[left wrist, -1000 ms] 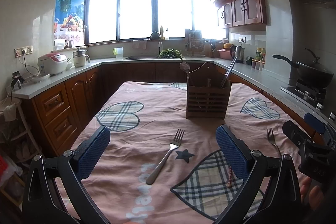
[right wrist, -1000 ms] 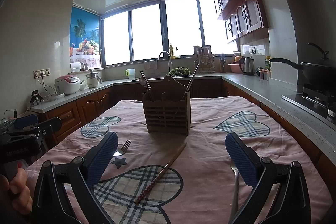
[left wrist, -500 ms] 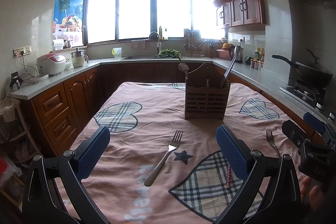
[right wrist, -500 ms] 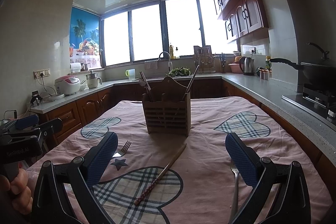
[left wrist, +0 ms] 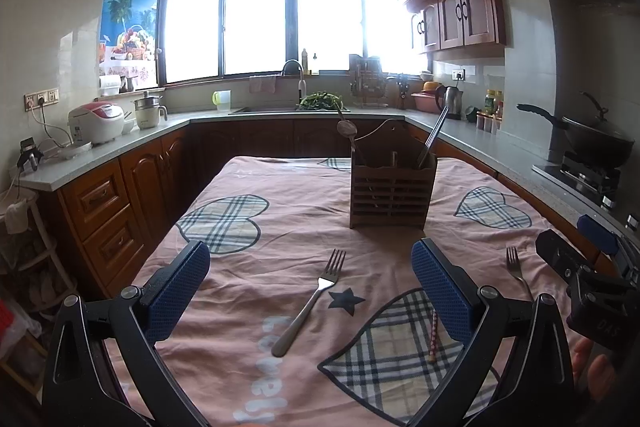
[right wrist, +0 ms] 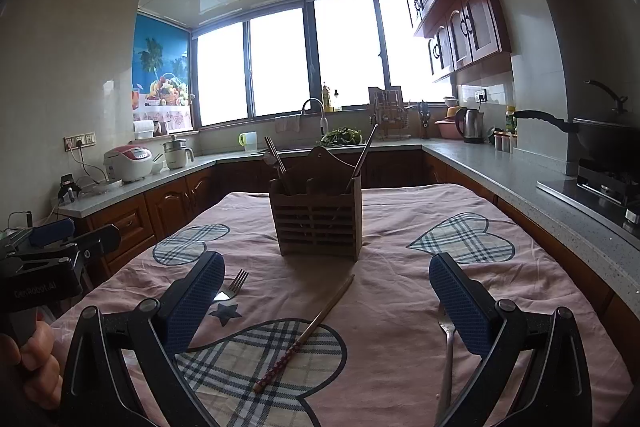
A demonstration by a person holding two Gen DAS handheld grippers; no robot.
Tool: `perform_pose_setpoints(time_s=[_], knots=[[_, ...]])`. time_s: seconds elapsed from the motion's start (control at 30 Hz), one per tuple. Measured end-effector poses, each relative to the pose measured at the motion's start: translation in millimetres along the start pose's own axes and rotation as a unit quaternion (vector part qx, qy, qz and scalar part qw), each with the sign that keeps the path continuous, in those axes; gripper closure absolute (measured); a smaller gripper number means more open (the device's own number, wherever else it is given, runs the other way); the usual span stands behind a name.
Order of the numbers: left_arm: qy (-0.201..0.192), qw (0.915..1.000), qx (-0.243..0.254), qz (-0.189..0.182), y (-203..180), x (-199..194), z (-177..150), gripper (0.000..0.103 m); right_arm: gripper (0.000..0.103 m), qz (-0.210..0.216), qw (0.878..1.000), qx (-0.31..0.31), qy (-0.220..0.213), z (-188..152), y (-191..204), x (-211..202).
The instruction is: Organize utensils
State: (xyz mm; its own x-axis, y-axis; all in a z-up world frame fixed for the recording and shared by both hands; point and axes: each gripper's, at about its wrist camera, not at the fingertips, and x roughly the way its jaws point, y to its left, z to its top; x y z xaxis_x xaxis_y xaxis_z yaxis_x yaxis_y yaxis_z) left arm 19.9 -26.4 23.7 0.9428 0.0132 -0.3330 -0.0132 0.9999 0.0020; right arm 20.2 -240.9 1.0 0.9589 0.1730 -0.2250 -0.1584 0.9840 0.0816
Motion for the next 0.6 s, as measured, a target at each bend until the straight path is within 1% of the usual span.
perform_pose_setpoints(time_s=[0.53, 0.6], knots=[[0.009, 1.0000, 0.000, -0.004, -3, 13, 5, 0.000, 0.000, -0.005, 1.000, 0.004, 0.015, 2, -9, 13], [0.012, 0.9999, 0.001, -0.011, -4, 17, 6, 0.000, 0.000, -0.004, 1.000, 0.004, 0.022, 2, -9, 17]])
